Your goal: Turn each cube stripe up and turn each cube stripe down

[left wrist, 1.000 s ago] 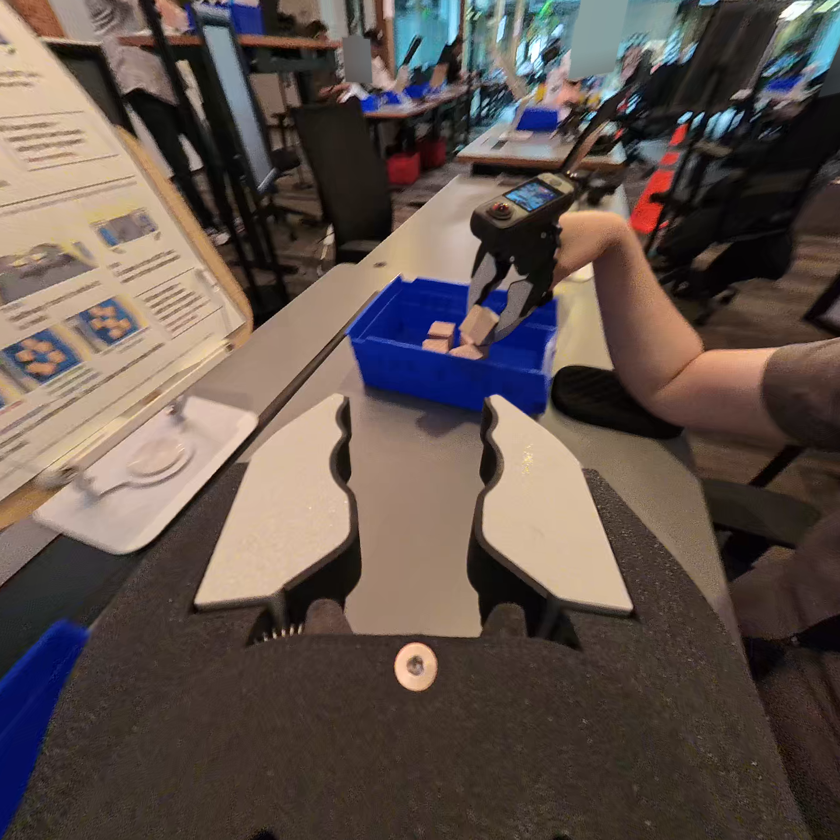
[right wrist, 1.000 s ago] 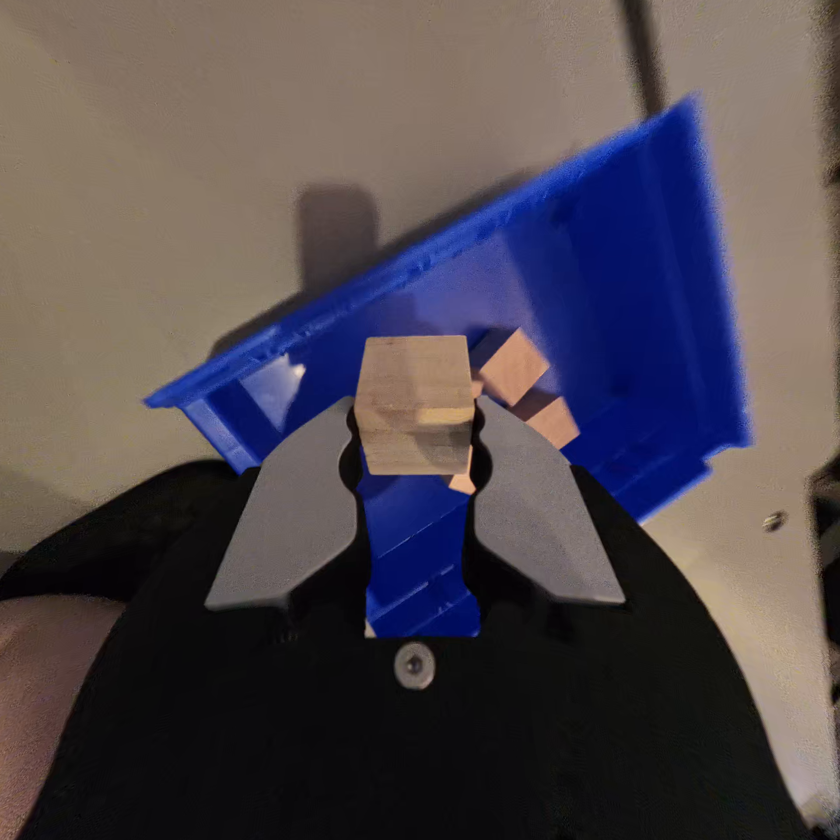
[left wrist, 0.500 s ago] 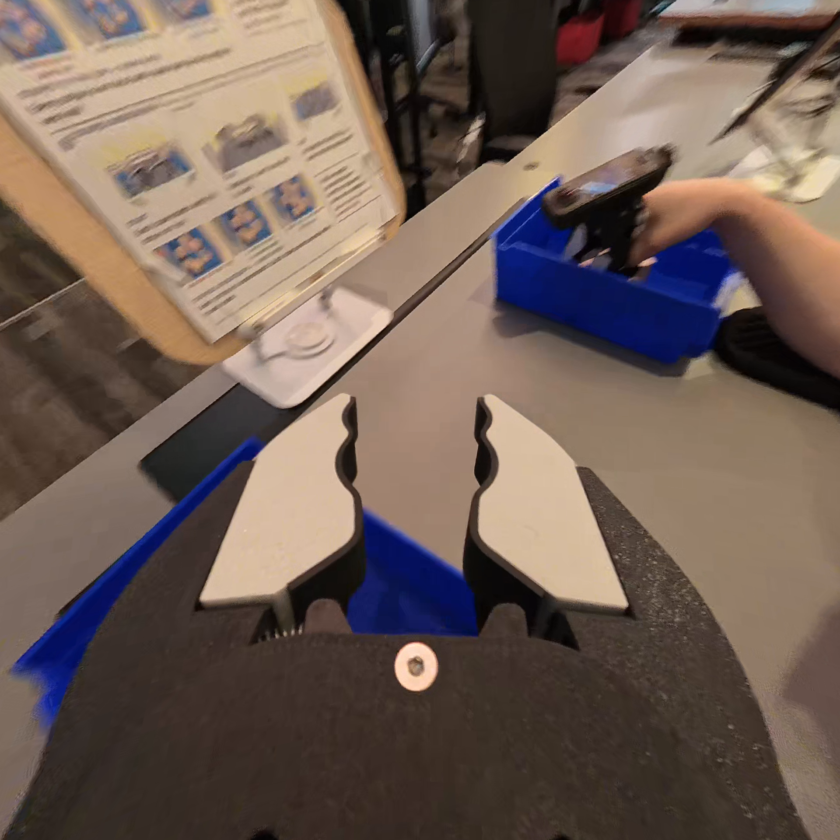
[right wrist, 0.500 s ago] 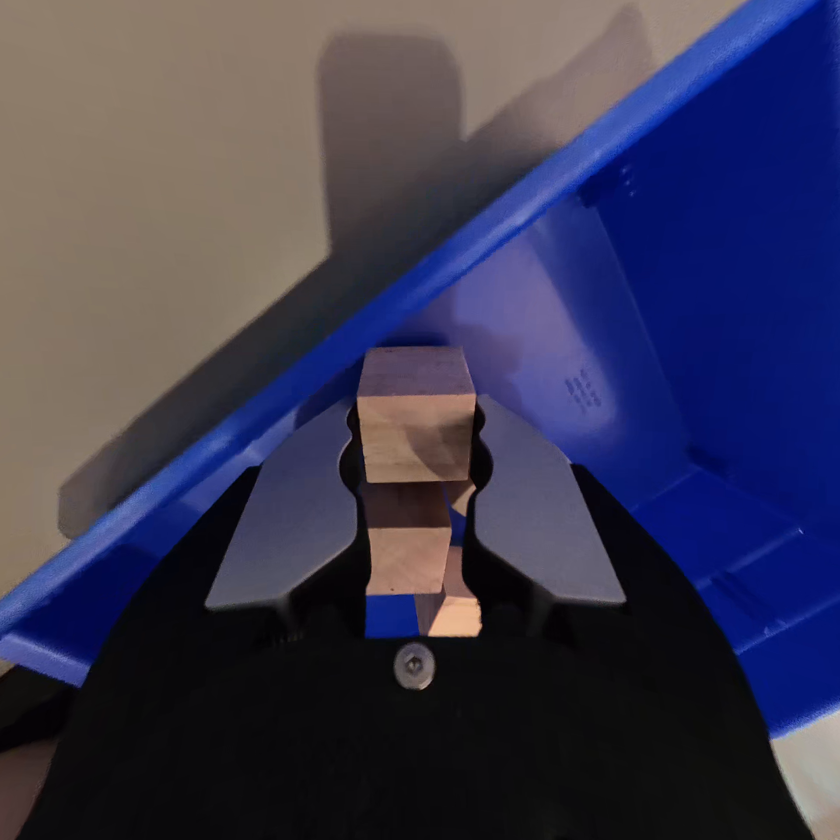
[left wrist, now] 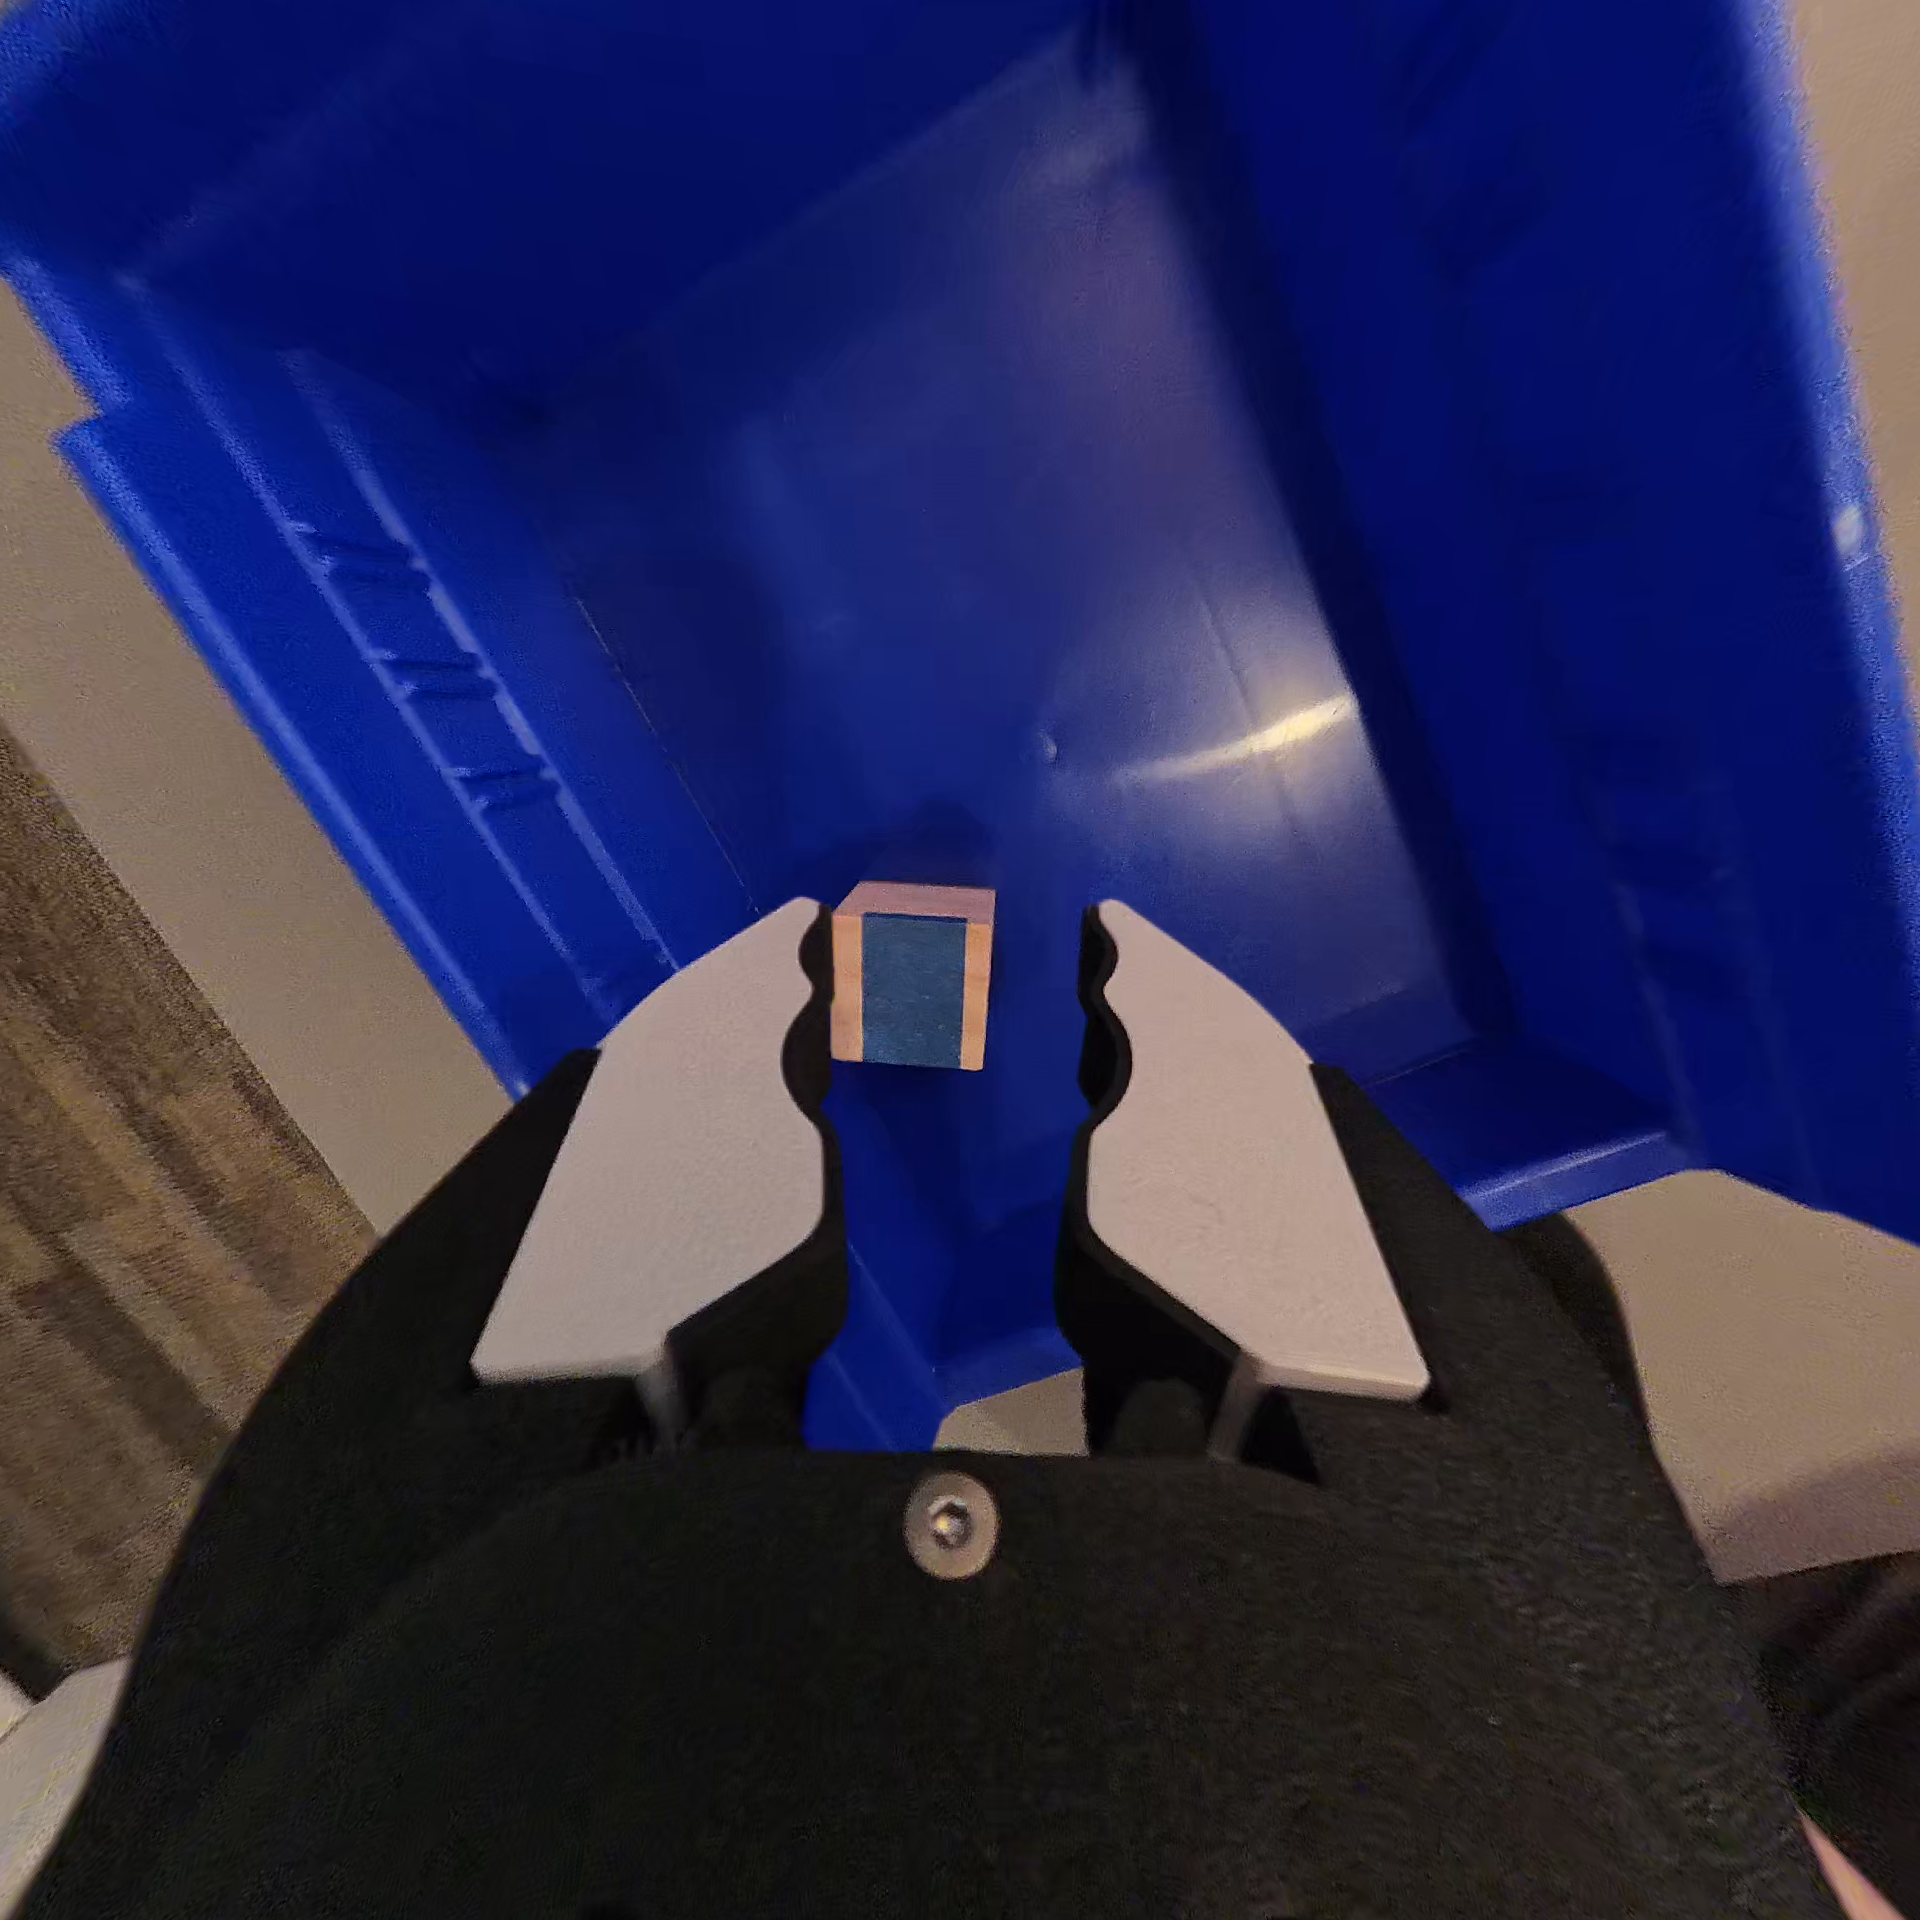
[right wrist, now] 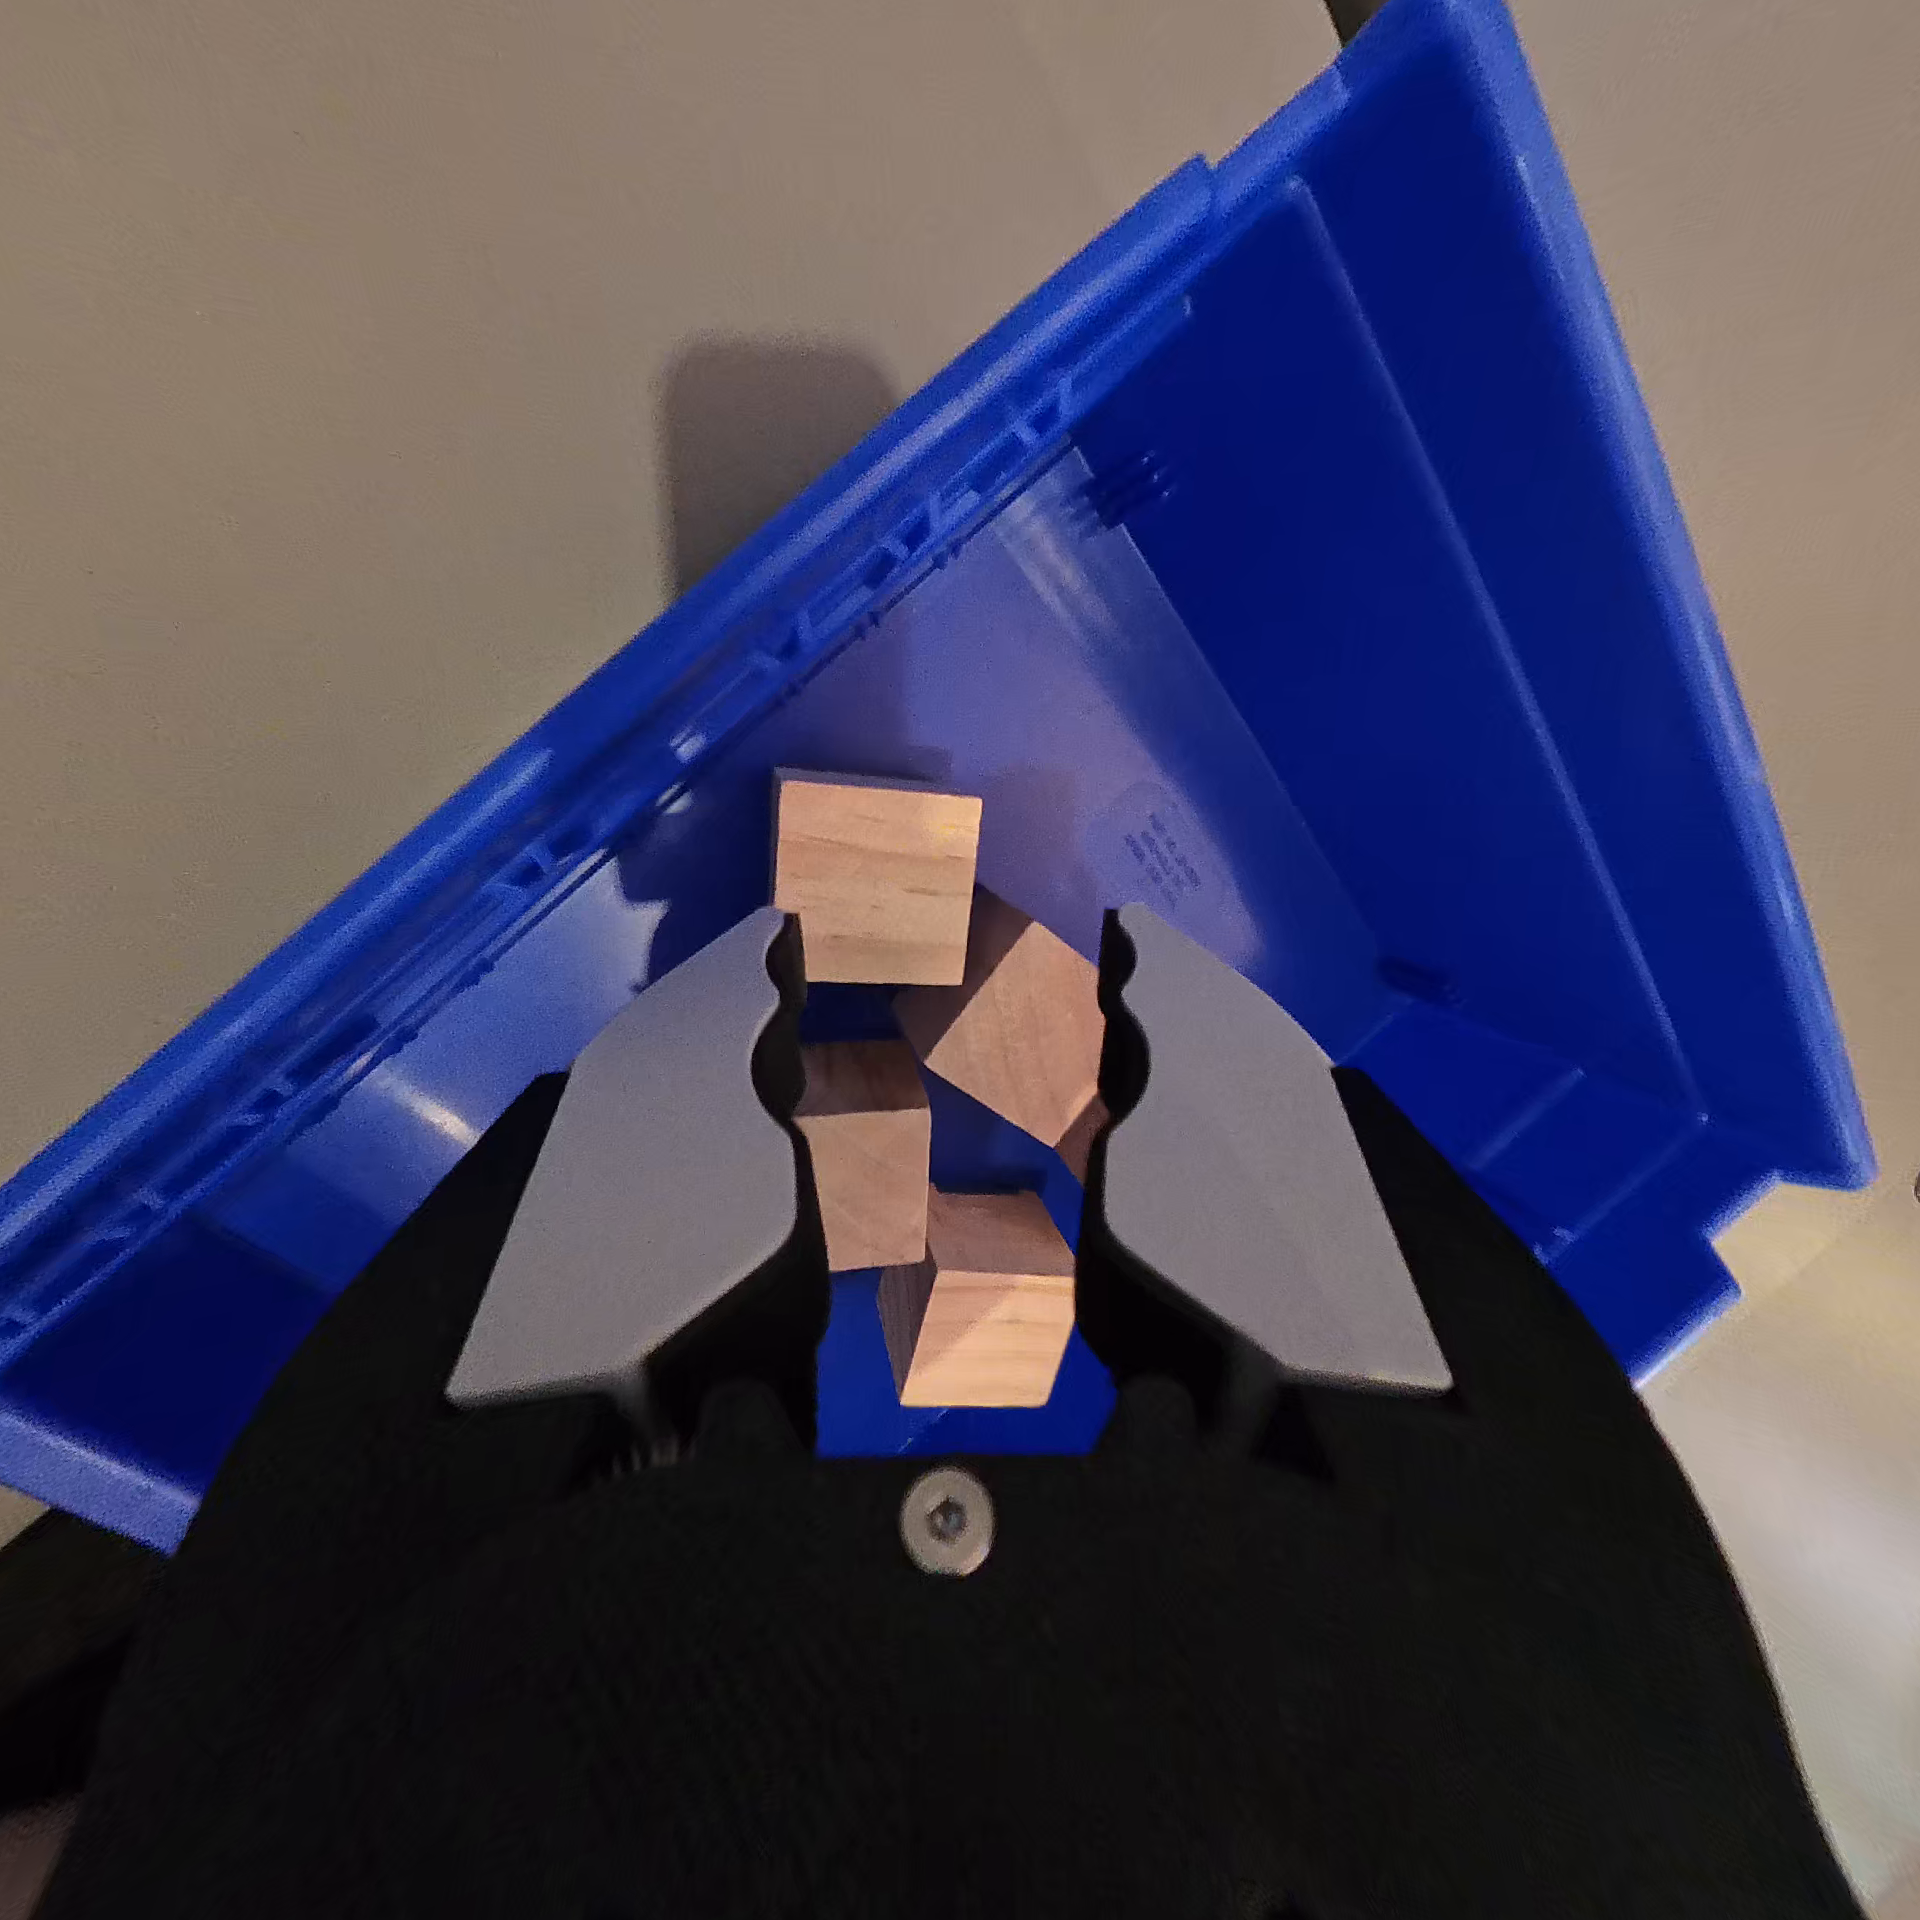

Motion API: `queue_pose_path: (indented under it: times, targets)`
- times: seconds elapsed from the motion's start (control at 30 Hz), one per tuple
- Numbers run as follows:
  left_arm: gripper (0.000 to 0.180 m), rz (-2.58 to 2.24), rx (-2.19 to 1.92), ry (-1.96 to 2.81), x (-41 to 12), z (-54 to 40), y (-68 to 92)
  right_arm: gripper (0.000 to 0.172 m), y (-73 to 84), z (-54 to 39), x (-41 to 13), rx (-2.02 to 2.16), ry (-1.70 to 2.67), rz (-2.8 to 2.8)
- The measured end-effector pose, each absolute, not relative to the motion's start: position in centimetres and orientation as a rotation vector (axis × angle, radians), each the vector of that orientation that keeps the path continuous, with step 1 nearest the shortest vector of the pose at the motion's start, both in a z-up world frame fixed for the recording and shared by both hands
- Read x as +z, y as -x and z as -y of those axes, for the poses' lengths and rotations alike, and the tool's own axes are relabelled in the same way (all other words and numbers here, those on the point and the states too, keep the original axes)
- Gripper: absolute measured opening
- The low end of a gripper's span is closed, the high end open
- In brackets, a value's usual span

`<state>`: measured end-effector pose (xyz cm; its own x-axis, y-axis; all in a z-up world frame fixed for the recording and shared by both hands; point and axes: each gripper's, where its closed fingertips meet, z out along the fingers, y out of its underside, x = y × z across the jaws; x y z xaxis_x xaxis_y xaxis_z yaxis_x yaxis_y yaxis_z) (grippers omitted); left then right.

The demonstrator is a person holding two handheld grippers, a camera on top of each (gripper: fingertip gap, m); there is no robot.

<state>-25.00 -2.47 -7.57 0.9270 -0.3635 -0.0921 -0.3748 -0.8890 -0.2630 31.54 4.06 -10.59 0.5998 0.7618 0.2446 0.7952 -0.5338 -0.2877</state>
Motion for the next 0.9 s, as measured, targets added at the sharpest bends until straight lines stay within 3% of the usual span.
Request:
queue_pose_path:
  times: [0.43,0.67,0.73,0.9]
  targets:
    - [0.059,-0.586,0.239,3.092,-12.7,4.4,27.8,0.056,-31.5,-3.9,-10.2,-0.118,2.447,1.260]
    - [0.055,-0.659,0.304,3.157,-14.2,4.8,27.7,0.055,-31.4,-3.7,-10.4,-0.132,2.449,1.283]
    - [0.046,-0.676,0.364,3.169,-14.4,4.8,28.1,0.054,-31.3,-3.7,-10.4,-0.132,2.447,1.283]
    - [0.046,-0.693,0.413,3.094,-12.8,4.2,28.0,0.053,-31.4,-3.8,-9.9,-0.154,2.433,1.273]
